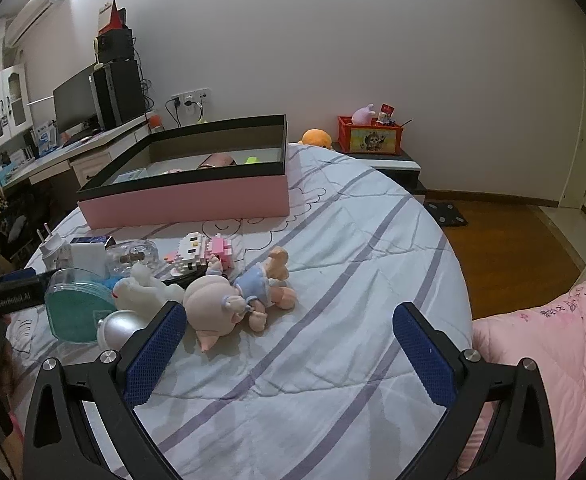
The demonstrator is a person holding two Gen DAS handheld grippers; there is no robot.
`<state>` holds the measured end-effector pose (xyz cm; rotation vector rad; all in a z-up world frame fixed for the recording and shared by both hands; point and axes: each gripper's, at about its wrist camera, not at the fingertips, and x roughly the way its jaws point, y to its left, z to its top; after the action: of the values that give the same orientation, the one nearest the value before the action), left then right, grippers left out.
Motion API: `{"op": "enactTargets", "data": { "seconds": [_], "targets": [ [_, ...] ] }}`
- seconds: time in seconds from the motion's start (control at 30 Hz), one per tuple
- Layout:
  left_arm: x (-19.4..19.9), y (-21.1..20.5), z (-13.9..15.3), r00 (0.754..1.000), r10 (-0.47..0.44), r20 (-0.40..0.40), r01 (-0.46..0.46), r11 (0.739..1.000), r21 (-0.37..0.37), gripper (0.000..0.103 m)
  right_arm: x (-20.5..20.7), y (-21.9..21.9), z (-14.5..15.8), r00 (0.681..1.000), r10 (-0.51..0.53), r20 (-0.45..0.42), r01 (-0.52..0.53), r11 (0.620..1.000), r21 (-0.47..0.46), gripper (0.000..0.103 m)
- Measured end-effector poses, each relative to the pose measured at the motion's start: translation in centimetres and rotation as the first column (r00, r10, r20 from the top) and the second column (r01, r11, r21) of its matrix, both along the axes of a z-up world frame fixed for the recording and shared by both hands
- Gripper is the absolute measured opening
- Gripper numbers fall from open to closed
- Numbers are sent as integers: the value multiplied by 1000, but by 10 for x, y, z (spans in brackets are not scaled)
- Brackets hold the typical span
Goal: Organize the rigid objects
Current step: 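Grasp the white plug adapter with the left tool while the right tool grasps the doll, then lift the plug adapter and doll with both tools toward the pink box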
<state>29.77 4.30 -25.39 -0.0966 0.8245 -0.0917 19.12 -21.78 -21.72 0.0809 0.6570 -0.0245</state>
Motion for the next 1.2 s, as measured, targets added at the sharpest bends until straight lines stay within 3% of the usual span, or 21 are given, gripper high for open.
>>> {"op": "enactTargets", "data": {
  "seconds": [0.03,0.07,0.1,0.17,0.2,0.4,0.6,0.7,0.8,0.83,1.2],
  "targets": [
    [2,2,-2,1000,4,-6,-4,1000,-9,92,1,-1,0,1000,-1,-2,1,1000,0,103],
    [5,3,-5,1000,12,-19,-12,1000,-4,72,2,-1,-1,1000,0,-5,0,1000,0,103],
    [6,3,-6,1000,19,-21,-19,1000,17,63,3,-2,-1,1000,-3,-5,3,1000,0,103],
    [5,2,-4,1000,9,-11,-8,999,44,50,7,-3,-2,1000,-4,-13,4,1000,0,103],
    [3,1,-3,1000,8,-6,-8,998,64,48,9,-3,-2,1000,-3,-14,3,1000,2,103],
    [-17,1,-1,1000,22,9,-23,987,161,48,27,-1,-9,997,42,-62,-40,999,24,103],
    [-21,9,-5,1000,26,-2,-25,988,151,51,44,13,-18,989,104,-109,-102,994,30,103],
    [-19,6,-7,1000,17,2,-17,986,167,54,57,15,-25,975,129,-179,-125,991,38,103],
    [-16,9,-7,1000,13,7,-14,990,140,54,62,18,-23,969,176,-174,-170,984,46,95],
    [-17,11,-7,1000,12,14,-14,991,129,52,62,19,-22,967,196,-162,-189,980,58,81],
    [-35,20,2,999,12,41,-16,995,95,50,41,11,-14,982,154,-106,-150,988,43,81]
  ]
}}
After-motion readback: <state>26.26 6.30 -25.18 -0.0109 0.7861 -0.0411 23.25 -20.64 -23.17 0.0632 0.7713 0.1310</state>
